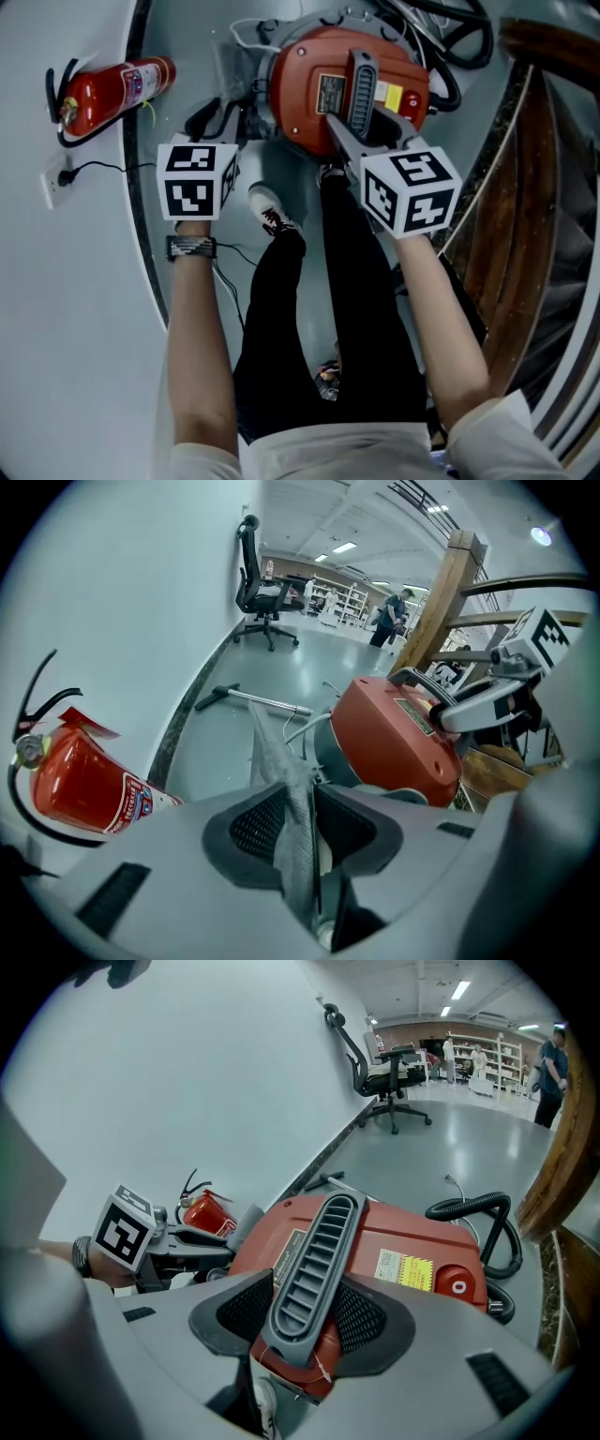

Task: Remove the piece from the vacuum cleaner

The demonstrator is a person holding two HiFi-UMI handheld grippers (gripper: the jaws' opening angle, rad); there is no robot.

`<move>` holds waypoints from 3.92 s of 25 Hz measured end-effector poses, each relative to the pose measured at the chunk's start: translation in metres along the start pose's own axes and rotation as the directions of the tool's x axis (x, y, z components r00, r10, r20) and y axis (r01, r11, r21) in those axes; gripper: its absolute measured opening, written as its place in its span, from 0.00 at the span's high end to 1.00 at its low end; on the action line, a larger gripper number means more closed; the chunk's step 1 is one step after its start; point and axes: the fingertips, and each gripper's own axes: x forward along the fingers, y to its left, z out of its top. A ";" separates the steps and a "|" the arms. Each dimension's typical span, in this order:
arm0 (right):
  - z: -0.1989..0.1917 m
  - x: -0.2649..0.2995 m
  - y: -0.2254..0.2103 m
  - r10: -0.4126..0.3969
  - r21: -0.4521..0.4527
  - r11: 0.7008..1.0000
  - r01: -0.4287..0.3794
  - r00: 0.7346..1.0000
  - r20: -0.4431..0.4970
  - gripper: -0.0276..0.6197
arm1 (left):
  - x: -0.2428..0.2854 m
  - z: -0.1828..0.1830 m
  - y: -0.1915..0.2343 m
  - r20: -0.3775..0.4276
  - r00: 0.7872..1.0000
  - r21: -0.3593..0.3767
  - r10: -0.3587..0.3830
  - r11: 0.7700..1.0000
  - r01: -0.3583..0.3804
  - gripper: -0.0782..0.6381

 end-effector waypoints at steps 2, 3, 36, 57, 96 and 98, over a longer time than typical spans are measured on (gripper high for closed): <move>0.000 0.000 0.000 0.001 0.001 1.000 -0.001 1.000 0.004 0.64 | 0.001 -0.001 -0.001 -0.006 1.000 0.000 0.000 1.000 0.000 0.75; 0.000 0.000 0.000 0.001 0.002 1.000 -0.001 1.000 0.005 0.64 | 0.002 -0.001 -0.001 -0.012 1.000 0.007 0.002 1.000 -0.002 0.76; 0.000 0.000 0.000 0.008 -0.016 1.000 -0.008 1.000 -0.009 0.64 | -0.004 -0.011 0.019 0.006 0.999 -0.195 0.039 0.980 -0.037 0.83; 0.000 -0.001 0.000 0.003 -0.016 1.000 -0.003 1.000 -0.004 0.64 | -0.028 -0.031 0.017 -0.029 1.000 -0.193 -0.012 0.981 0.007 0.74; -0.001 0.001 0.000 0.006 -0.028 1.000 -0.006 1.000 -0.009 0.64 | -0.020 -0.074 0.004 -0.180 0.983 -0.102 -0.047 0.994 0.029 0.83; 0.000 0.000 0.000 0.006 -0.027 1.000 -0.006 1.000 -0.005 0.64 | -0.020 -0.073 0.007 -0.188 0.981 -0.089 -0.047 0.996 0.031 0.83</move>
